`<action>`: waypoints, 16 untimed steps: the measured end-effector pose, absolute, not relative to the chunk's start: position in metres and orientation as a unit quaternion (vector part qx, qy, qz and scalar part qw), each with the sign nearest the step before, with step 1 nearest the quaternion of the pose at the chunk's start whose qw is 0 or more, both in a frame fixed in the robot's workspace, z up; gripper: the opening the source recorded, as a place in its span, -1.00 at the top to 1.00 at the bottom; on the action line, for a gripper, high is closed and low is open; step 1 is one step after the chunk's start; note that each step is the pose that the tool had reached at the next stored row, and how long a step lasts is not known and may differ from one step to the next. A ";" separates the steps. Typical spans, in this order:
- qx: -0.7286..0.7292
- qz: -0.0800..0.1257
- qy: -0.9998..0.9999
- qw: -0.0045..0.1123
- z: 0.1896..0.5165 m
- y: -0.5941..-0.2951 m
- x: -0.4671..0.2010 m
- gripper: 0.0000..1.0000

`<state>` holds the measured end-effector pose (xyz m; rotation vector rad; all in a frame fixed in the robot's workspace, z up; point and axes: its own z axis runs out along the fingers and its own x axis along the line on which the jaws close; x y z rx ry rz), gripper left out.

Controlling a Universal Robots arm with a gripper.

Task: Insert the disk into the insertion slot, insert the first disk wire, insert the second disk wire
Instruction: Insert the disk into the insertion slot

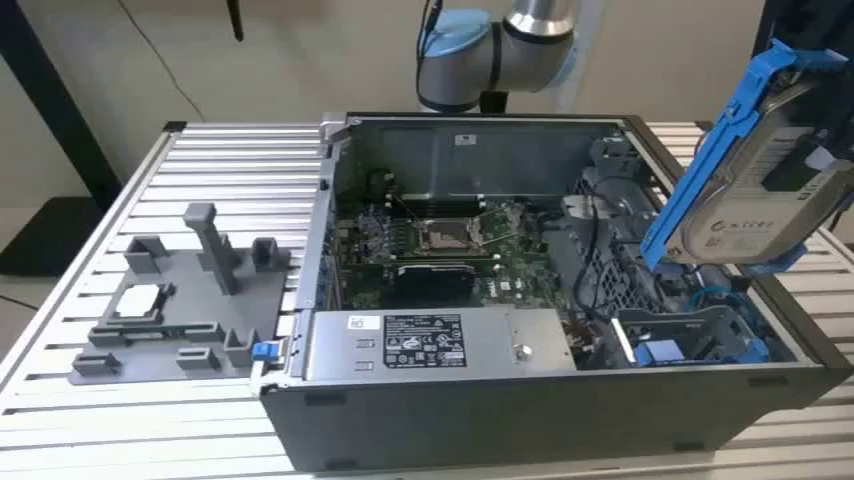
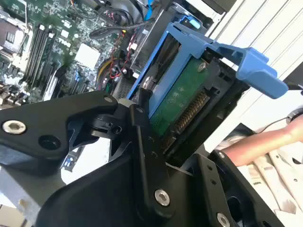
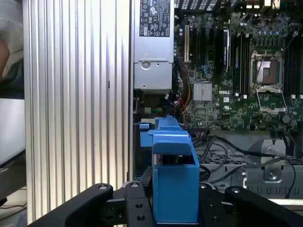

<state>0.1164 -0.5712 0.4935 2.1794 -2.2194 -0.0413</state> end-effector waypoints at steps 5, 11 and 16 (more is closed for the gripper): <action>0.700 -0.013 -0.713 0.016 0.493 -0.571 0.116 1.00; 0.700 -0.013 -0.713 0.016 0.493 -0.571 0.116 1.00; 0.701 -0.013 -0.713 0.016 0.490 -0.571 0.116 1.00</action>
